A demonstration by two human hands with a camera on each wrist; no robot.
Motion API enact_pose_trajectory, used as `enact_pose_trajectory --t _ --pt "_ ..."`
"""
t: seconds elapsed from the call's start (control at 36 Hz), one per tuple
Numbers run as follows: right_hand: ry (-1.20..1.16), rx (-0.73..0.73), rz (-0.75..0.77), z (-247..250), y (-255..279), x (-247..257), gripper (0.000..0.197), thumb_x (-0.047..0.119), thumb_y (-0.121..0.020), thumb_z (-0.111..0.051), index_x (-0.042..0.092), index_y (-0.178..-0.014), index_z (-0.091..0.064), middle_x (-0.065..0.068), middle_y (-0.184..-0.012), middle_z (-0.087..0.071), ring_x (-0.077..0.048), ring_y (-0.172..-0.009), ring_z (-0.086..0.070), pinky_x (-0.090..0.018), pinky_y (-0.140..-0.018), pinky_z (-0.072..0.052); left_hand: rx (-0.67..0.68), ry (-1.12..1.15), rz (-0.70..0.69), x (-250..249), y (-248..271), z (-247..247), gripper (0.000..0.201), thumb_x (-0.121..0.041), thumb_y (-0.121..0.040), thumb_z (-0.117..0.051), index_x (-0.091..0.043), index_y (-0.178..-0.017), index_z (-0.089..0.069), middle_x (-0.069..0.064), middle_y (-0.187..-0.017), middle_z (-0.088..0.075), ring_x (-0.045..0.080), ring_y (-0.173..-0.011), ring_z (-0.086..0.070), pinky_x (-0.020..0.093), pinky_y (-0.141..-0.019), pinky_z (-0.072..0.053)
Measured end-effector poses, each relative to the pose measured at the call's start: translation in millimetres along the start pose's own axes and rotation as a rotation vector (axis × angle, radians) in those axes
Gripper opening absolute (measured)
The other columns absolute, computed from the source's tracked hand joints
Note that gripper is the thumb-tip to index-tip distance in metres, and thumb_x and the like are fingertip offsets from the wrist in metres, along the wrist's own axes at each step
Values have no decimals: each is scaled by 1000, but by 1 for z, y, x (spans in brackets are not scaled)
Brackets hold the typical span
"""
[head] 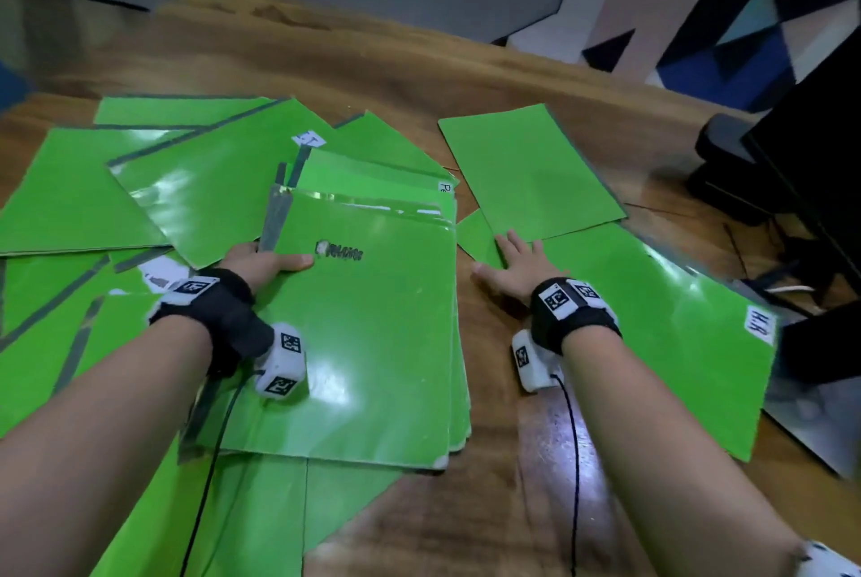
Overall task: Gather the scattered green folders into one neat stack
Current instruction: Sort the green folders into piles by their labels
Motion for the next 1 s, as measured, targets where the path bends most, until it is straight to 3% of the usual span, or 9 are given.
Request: enact_pose_trajectory --t 0.14,0.33,0.42,0.53,0.64,0.72,0.81,0.92,1.0 --pt "49 11 -19 -25 47 3 88 79 -81 -30 36 -151 -1 13 -159 10 -28 -147 4 -73 -106 -11 12 -17 5 -3 11 2 75 -42 -74 -74 -2 -130 -45 11 -108 -54 30 -100 -52 43 -93 -43" --pt "-12 36 -32 -40 86 12 83 77 -83 -27 33 -151 -9 11 -160 2 -30 -147 -1 -71 -106 -15 -10 -24 34 2 32 10 75 -41 -74 -74 3 -127 -47 17 -108 -56 30 -91 -51 38 -79 -44" --pt "-70 -15 -38 -32 92 15 70 68 -88 -26 28 -146 -31 2 -155 -24 -31 -140 -25 -65 -106 -25 -9 -29 77 12 39 14 75 -40 -74 -74 4 -128 -45 17 -110 -56 32 -97 -53 38 -78 -43" --pt "-234 -287 -166 1 82 -1 40 43 -91 -47 12 -113 -59 -9 -114 -64 -25 -99 -60 -46 -94 -47 -2 -57 81 20 37 13 76 -41 -75 -74 4 -129 -45 16 -106 -54 30 -92 -51 37 -77 -42" --pt "-201 -407 -458 31 63 -48 53 35 -86 -59 8 -131 -44 -16 -140 -40 -33 -128 -39 -50 -104 -37 7 -94 91 22 29 12 77 -43 -74 -73 5 -128 -45 21 -120 -56 33 -99 -53 37 -77 -41" --pt "-221 -360 -616 33 51 -85 99 53 -74 -71 7 -146 -20 -21 -152 -19 -35 -141 -18 -54 -110 -26 9 -109 96 21 27 10 79 -45 -74 -73 4 -130 -45 19 -115 -57 32 -95 -52 38 -79 -43" --pt "-287 -329 -728 29 42 -108 128 72 -54 -74 10 -148 -13 -21 -152 -19 -38 -140 -20 -54 -109 -28 -2 -124 94 19 27 10 79 -45 -75 -73 3 -131 -44 19 -120 -56 31 -95 -52 37 -79 -43" --pt "-259 -343 -733 31 40 -111 130 76 -49 -73 7 -146 -21 -19 -151 -24 -36 -139 -23 -51 -109 -29 -3 -129 97 19 28 10 77 -44 -76 -72 4 -130 -44 19 -121 -56 30 -91 -50 36 -78 -43" --pt "-272 -445 -701 40 41 -110 110 61 -59 -79 1 -139 -33 -19 -148 -28 -34 -137 -25 -48 -105 -33 -2 -118 104 20 29 10 79 -44 -75 -73 4 -132 -43 20 -122 -55 33 -99 -52 40 -85 -45"
Point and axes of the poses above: each hand's wrist, its own y-axis away from the middle knuckle, its own z-axis out of the back of the hand, x = y × z, the point moved 5 cm from there along -y, towards the middle knuckle
